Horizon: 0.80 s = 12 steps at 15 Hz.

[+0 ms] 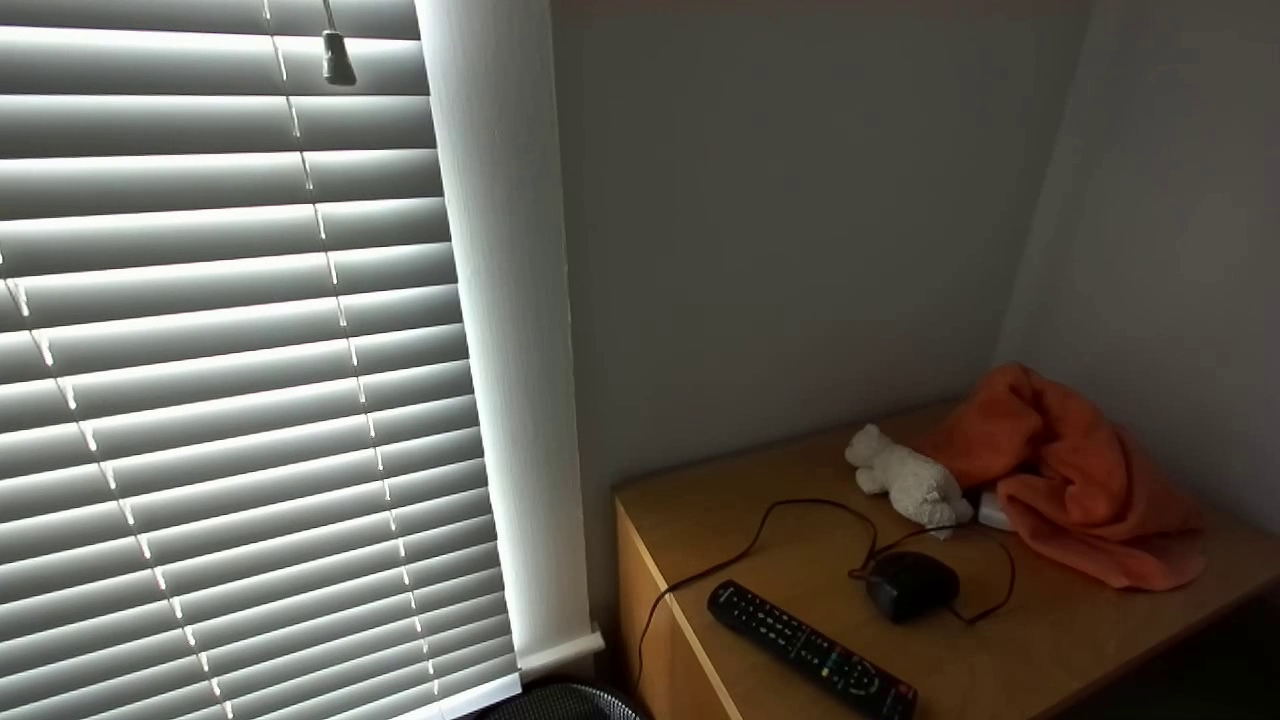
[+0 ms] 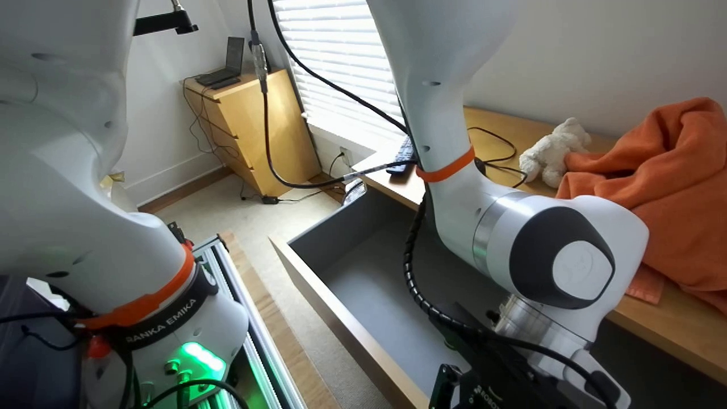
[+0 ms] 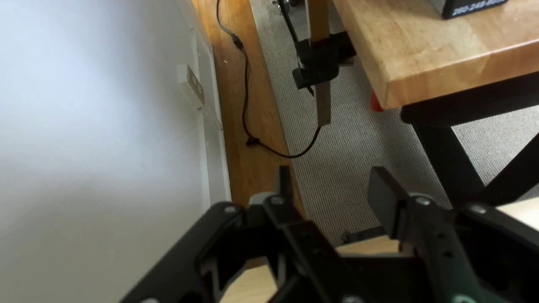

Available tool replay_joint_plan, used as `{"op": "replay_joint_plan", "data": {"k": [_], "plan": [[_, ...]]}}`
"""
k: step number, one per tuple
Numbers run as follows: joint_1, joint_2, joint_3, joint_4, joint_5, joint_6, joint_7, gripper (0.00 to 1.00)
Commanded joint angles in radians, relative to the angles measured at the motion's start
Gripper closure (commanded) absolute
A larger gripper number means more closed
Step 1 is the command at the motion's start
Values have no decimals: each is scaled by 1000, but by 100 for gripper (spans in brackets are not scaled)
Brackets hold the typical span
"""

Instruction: Close the top drawer

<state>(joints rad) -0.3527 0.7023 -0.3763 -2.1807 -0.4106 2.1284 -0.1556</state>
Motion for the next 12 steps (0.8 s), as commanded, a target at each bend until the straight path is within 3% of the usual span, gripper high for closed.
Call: {"op": "replay_joint_plan", "data": {"k": [1,4,12], "plan": [[-23,38,21,35,-14,40,-31,81],[-33,44,31,43,-6,69,-56,100],[-102,-16,70,-1,53,206,-156,100]]}}
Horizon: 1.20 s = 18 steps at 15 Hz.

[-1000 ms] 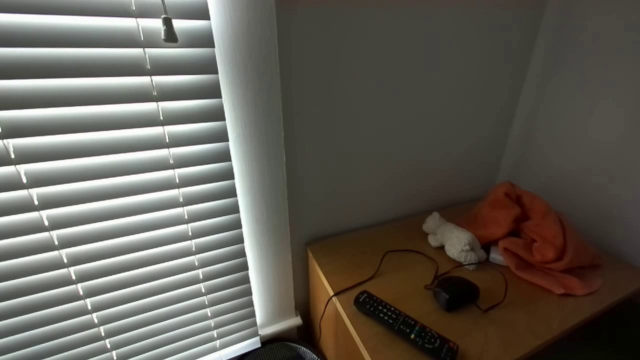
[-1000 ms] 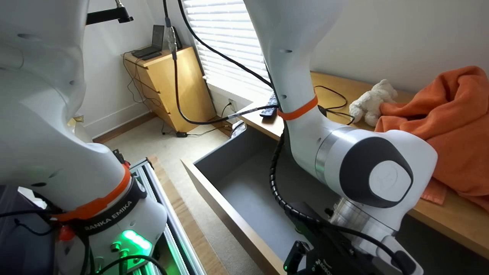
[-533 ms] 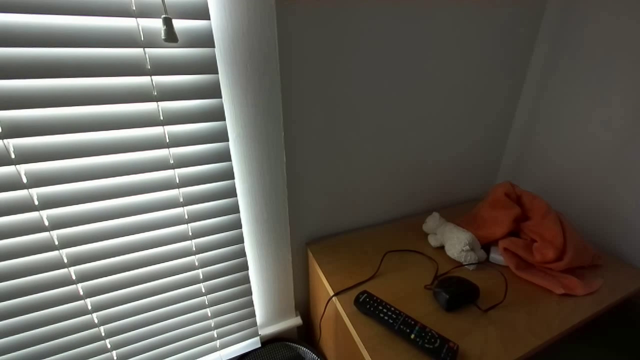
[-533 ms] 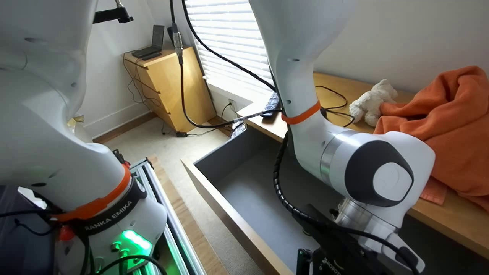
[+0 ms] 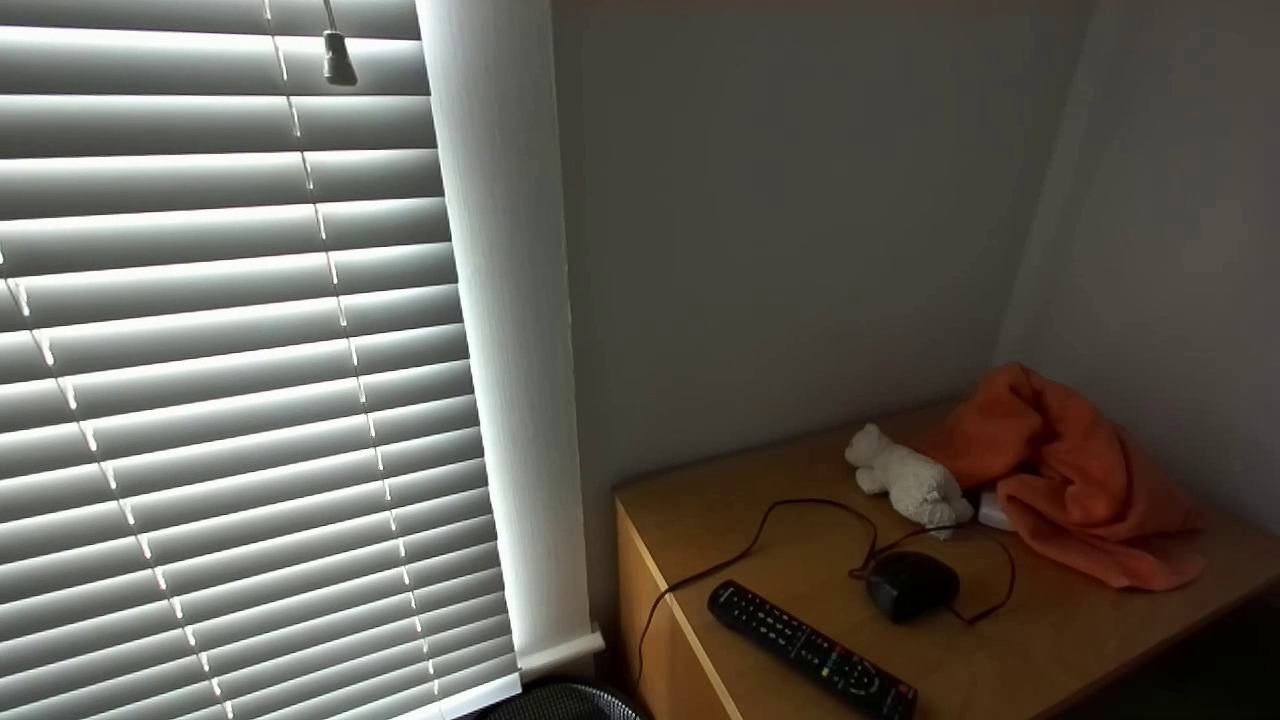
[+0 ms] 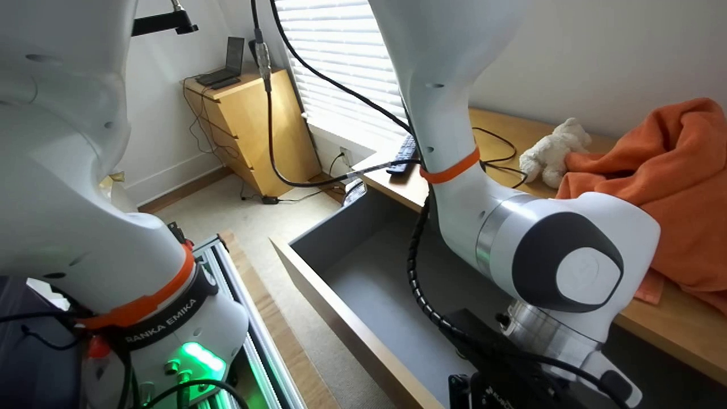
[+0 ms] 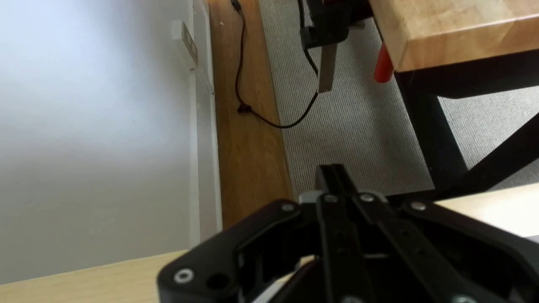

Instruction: Close the top drawer

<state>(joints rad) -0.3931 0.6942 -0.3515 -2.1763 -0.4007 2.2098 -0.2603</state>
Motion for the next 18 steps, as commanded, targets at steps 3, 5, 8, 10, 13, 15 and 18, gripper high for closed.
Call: {"op": "replay_joint_plan", "data": {"k": [3,5,8,10,13,15,18], "plan": [[-95,-34,70,-23,85,153,-107,100],[-116,-50,86,-26,127,168,-138,100],[-135,-64,104,-25,183,199,-158,100],[-149,-68,121,-23,228,218,-176,100],[-176,-68,157,-8,321,238,-195,100],[-206,-71,190,10,407,225,-214,100],[-254,-66,240,38,534,236,-233,100]]}}
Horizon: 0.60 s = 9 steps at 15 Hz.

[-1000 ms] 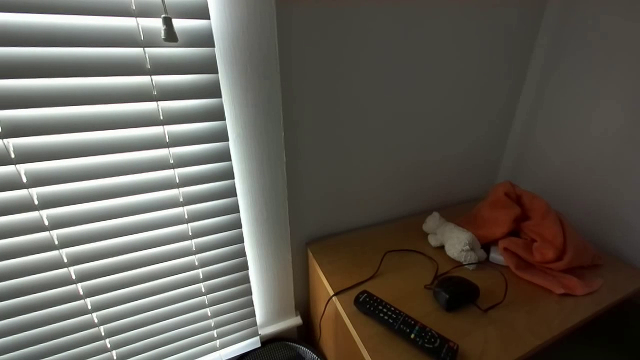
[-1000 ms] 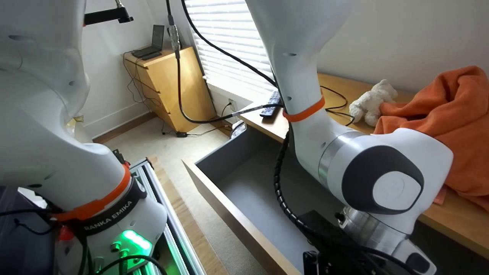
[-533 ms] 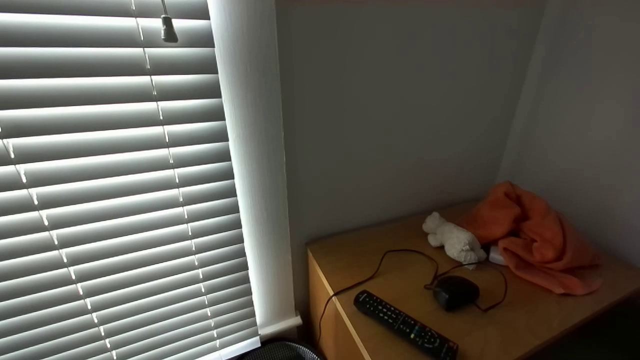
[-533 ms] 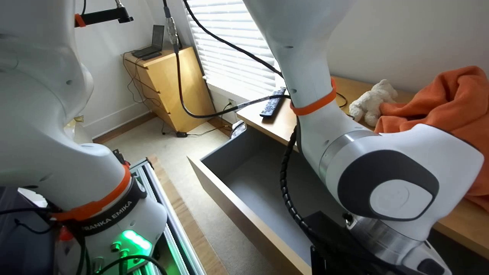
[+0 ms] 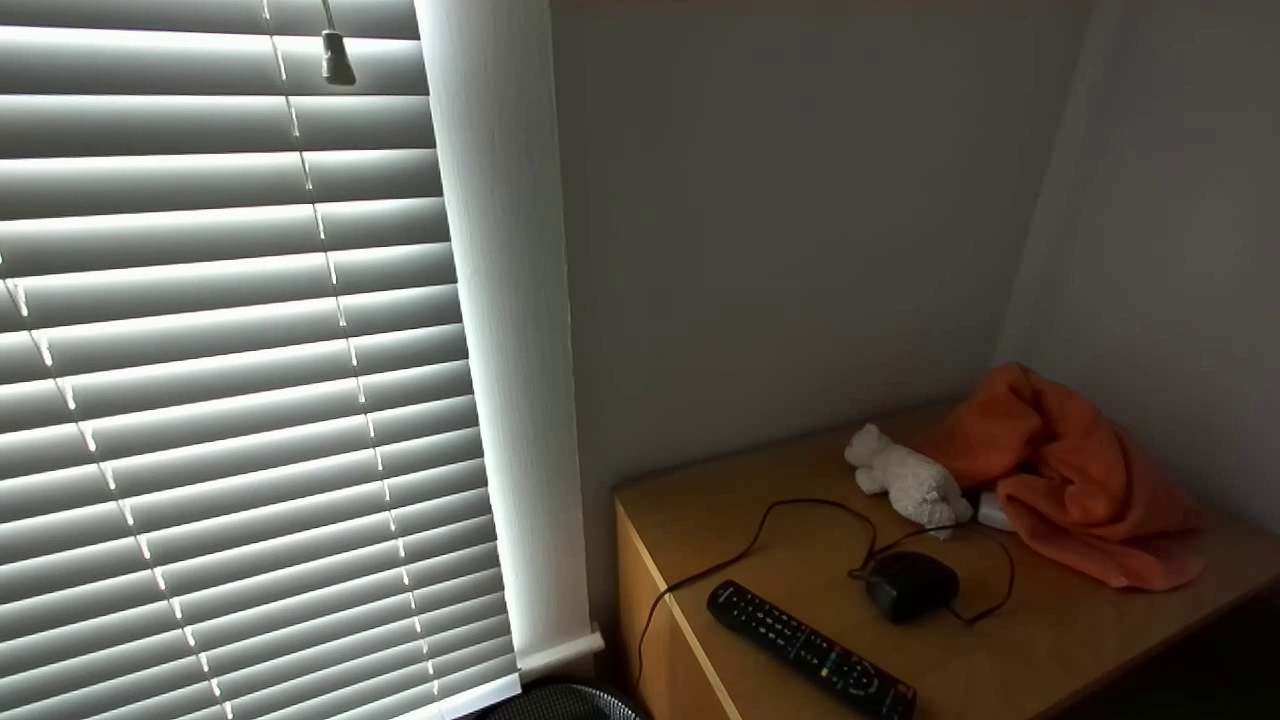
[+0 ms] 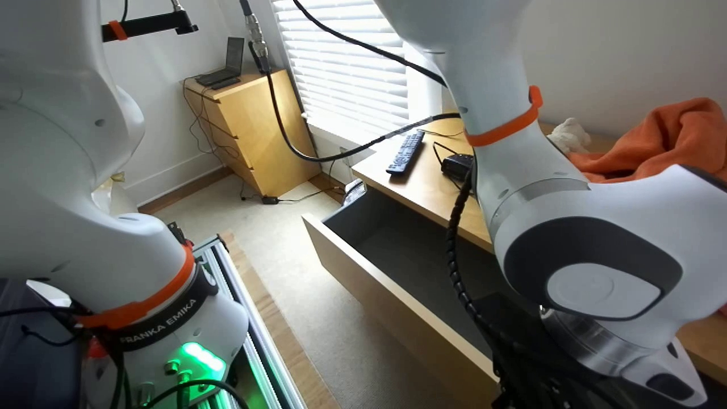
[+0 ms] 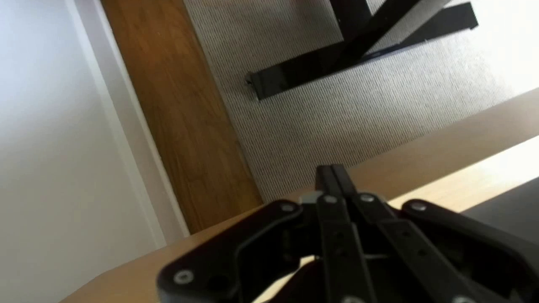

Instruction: Close the top drawer

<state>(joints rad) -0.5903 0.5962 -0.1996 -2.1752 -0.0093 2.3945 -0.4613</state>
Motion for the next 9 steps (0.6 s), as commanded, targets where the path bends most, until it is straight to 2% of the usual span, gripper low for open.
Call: {"op": "replay_joint_plan", "data": {"k": [1,2,5,9], "plan": [[-74,38,108,47,186,68,-39,100],[-31,2,38,18,88,20,-13,99],[-52,11,81,34,152,43,-18,99],[-52,21,91,37,160,49,-18,99]]}}
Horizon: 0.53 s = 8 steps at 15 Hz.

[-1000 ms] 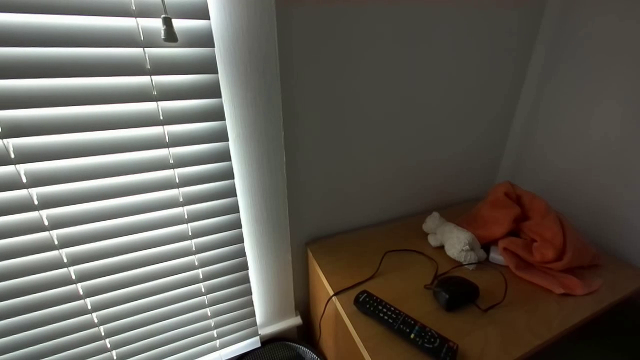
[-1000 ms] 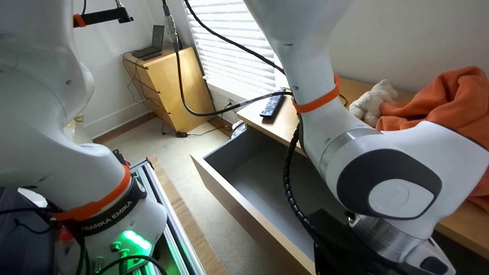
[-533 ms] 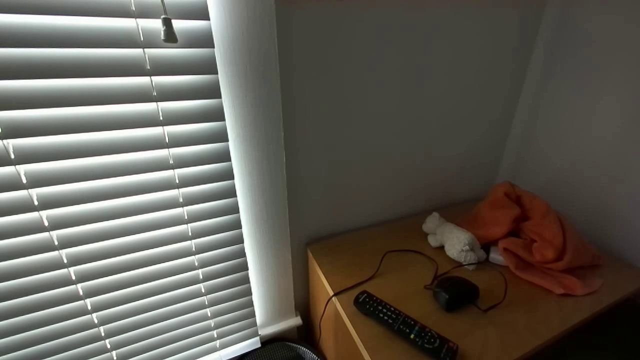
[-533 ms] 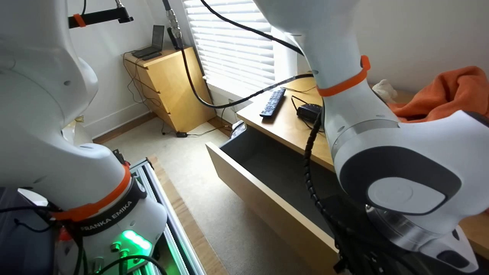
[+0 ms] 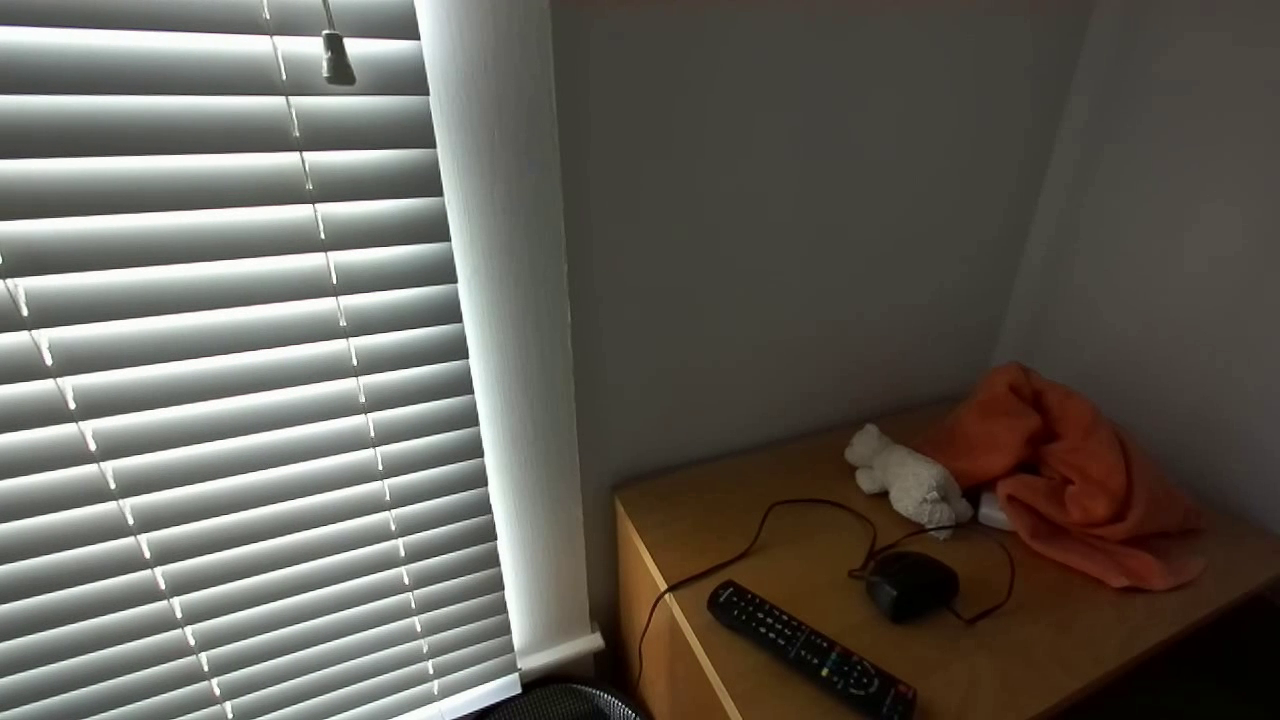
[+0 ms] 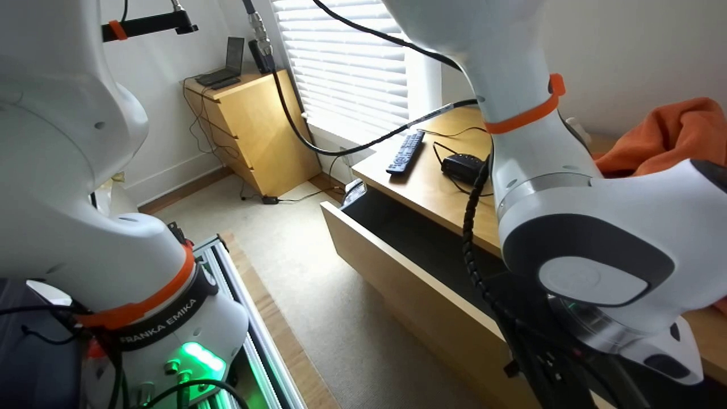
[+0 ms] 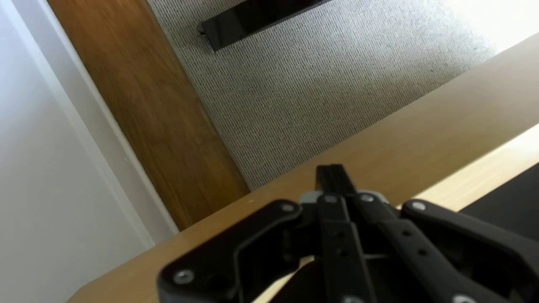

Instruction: Close the top drawer

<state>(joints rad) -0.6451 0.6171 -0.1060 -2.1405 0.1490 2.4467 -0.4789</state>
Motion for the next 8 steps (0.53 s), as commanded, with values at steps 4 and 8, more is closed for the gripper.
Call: {"op": "replay_joint_plan", "data": {"k": [4,8], "plan": [[6,20,14,3,20,51,-2,100],[-27,19,67,1,80,96,-40,100]]}}
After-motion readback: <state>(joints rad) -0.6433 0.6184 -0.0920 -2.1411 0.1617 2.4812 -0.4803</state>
